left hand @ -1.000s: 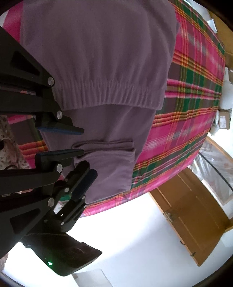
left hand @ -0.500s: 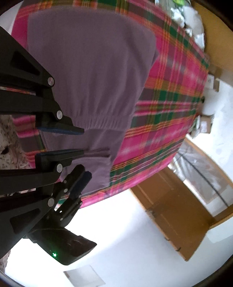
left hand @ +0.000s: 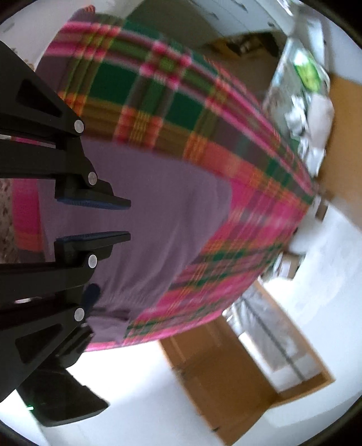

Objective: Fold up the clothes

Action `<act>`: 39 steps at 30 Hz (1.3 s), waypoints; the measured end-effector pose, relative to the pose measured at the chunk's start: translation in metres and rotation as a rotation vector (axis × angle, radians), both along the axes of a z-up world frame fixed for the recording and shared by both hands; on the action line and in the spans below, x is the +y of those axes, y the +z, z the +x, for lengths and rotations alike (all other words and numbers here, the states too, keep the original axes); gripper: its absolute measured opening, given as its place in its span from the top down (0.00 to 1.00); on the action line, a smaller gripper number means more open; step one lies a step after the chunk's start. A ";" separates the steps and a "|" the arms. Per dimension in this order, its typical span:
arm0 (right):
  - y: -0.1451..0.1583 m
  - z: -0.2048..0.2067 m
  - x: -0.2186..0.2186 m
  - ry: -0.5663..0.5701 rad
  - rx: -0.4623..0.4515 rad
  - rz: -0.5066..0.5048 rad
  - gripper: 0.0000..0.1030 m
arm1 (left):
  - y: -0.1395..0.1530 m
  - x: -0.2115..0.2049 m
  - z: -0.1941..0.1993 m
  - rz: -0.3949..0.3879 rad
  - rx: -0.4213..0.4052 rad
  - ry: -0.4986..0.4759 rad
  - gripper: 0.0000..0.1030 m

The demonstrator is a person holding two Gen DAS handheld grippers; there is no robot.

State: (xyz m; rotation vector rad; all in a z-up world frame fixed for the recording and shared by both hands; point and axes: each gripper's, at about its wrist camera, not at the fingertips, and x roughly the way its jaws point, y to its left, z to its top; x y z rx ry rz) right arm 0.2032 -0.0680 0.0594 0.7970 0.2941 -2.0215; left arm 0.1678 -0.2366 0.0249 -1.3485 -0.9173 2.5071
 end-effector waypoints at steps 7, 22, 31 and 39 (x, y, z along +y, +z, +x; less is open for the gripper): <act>-0.016 0.020 -0.055 0.166 0.000 0.047 0.51 | -0.012 -0.033 0.002 0.009 -0.012 0.074 0.85; -0.049 0.042 -0.098 0.107 0.194 0.216 0.49 | -0.036 -0.041 -0.038 0.028 -0.052 0.004 0.85; -0.048 0.036 -0.099 0.049 0.167 0.206 0.59 | -0.046 -0.043 -0.066 0.108 -0.069 -0.043 0.66; -0.047 0.027 -0.091 0.043 0.180 0.199 0.85 | -0.049 -0.034 -0.091 0.142 -0.089 -0.079 0.66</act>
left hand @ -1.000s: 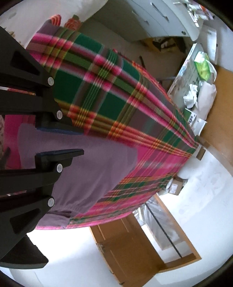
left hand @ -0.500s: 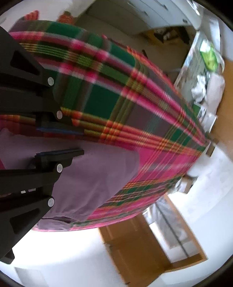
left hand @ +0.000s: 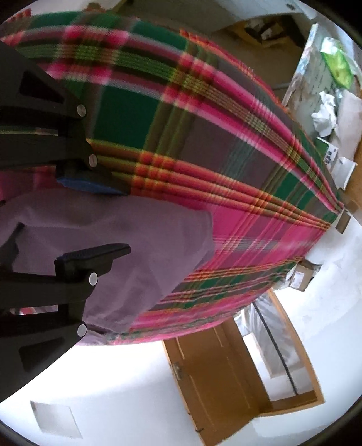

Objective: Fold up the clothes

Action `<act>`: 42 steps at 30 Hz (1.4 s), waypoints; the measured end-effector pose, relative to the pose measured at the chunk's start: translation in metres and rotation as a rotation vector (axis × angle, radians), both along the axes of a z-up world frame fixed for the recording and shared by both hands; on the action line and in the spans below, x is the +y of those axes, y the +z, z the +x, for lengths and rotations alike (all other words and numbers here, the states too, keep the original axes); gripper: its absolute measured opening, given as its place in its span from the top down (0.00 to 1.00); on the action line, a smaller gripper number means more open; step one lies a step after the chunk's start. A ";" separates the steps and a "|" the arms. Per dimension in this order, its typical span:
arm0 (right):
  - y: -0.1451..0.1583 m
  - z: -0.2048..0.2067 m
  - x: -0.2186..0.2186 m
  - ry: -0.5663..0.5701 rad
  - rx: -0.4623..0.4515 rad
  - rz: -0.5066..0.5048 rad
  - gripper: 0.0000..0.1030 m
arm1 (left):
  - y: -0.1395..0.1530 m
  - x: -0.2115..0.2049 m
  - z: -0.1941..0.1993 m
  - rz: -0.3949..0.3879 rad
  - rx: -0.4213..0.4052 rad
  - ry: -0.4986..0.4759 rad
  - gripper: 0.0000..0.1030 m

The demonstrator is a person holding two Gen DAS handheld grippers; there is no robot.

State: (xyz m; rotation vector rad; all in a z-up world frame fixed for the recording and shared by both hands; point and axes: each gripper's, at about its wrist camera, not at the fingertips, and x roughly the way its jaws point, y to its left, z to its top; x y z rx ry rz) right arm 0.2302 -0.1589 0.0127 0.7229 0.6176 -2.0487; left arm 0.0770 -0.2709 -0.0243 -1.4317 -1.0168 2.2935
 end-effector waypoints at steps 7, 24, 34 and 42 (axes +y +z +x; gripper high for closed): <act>0.019 -0.006 0.026 0.007 -0.012 -0.117 0.87 | -0.005 0.005 -0.014 0.092 -0.015 -0.018 0.66; 0.064 0.007 0.083 -0.042 0.019 -0.304 0.87 | 0.053 0.047 -0.013 0.087 0.107 -0.062 0.71; 0.100 0.026 0.134 -0.080 0.076 -0.442 0.87 | 0.103 0.089 -0.006 0.100 0.218 -0.120 0.76; 0.113 0.022 0.159 -0.146 0.126 -0.484 0.87 | 0.130 0.127 -0.007 0.100 0.253 -0.196 0.76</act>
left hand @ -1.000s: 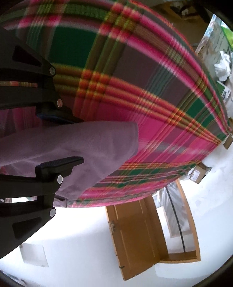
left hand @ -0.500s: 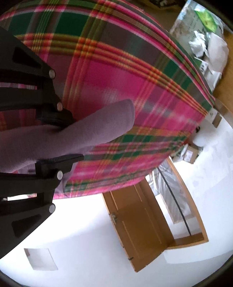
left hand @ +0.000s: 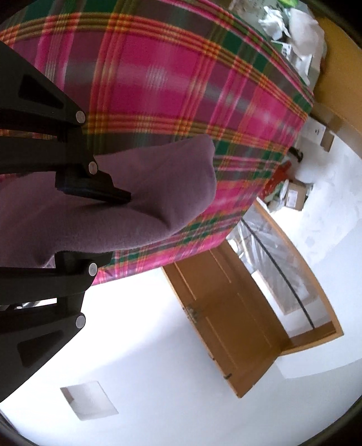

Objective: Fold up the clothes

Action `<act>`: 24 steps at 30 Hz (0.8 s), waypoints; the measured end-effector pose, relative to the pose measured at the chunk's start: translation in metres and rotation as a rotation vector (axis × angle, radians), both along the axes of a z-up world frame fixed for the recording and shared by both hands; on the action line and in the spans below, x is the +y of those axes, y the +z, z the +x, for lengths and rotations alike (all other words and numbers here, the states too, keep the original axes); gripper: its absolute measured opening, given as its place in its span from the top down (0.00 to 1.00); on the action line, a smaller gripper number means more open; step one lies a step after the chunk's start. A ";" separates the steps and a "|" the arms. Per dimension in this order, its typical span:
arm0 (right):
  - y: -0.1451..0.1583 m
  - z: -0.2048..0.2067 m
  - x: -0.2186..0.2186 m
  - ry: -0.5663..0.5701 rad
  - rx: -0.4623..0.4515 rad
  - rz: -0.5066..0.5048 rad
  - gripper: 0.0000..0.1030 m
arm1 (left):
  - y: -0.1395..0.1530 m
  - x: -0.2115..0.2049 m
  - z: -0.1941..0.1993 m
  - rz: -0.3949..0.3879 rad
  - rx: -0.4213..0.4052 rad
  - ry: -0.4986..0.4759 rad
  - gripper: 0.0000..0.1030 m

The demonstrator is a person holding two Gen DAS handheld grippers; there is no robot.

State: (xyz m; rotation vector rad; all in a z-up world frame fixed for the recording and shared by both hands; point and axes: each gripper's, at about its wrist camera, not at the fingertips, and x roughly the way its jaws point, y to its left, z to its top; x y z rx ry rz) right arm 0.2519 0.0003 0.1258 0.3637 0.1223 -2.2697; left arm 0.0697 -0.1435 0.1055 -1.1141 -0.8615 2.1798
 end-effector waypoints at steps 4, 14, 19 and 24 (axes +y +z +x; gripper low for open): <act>0.006 0.001 0.022 -0.023 -0.033 -0.030 0.87 | 0.007 0.023 -0.002 0.000 0.014 -0.053 0.76; 0.013 0.009 0.079 -0.147 -0.053 -0.083 0.87 | 0.021 0.093 -0.011 -0.013 0.037 -0.203 0.76; 0.013 0.009 0.101 -0.206 -0.067 -0.095 0.87 | 0.023 0.119 -0.010 -0.016 0.036 -0.243 0.76; 0.006 0.006 0.123 -0.256 -0.088 -0.106 0.87 | 0.019 0.145 -0.013 -0.026 0.026 -0.280 0.76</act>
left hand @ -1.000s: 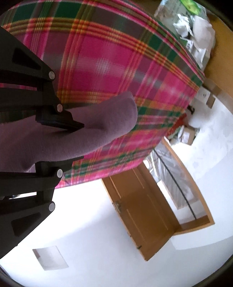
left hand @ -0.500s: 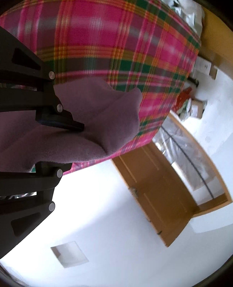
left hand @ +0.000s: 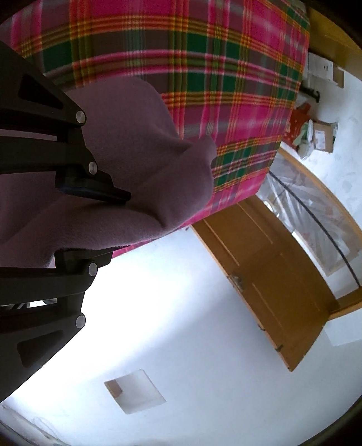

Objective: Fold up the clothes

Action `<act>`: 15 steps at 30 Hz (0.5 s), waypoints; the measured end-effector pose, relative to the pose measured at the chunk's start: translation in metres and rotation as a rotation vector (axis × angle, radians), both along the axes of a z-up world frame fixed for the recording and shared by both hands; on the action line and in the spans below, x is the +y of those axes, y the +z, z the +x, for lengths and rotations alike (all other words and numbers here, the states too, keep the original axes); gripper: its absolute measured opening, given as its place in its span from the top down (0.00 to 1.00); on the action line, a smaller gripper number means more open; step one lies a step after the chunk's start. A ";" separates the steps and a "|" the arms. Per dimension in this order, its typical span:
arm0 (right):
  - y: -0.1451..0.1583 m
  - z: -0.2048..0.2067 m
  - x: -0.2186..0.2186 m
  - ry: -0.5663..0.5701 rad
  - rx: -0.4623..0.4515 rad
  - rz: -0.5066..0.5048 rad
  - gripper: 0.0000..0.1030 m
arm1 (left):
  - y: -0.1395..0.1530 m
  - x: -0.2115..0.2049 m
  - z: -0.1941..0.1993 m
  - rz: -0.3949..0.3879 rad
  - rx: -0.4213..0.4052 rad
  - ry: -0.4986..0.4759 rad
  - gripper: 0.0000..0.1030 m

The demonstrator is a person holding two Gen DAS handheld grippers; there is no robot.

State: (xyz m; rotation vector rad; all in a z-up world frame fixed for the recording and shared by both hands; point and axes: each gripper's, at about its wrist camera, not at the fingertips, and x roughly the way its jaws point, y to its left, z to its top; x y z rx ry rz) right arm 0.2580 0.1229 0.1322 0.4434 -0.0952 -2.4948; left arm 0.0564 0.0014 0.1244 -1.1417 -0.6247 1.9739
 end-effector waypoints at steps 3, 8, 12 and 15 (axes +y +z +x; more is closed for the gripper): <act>-0.004 -0.002 0.014 -0.033 -0.015 -0.004 0.87 | -0.006 0.016 -0.010 -0.003 -0.021 -0.023 0.76; -0.015 -0.010 0.040 -0.106 -0.062 -0.019 0.87 | -0.017 0.044 -0.021 -0.023 -0.056 -0.056 0.76; -0.024 -0.015 0.057 -0.150 -0.094 -0.023 0.87 | -0.026 0.064 -0.026 -0.037 -0.081 -0.085 0.76; -0.030 -0.019 0.070 -0.177 -0.126 -0.035 0.87 | -0.034 0.075 -0.031 -0.041 -0.103 -0.101 0.76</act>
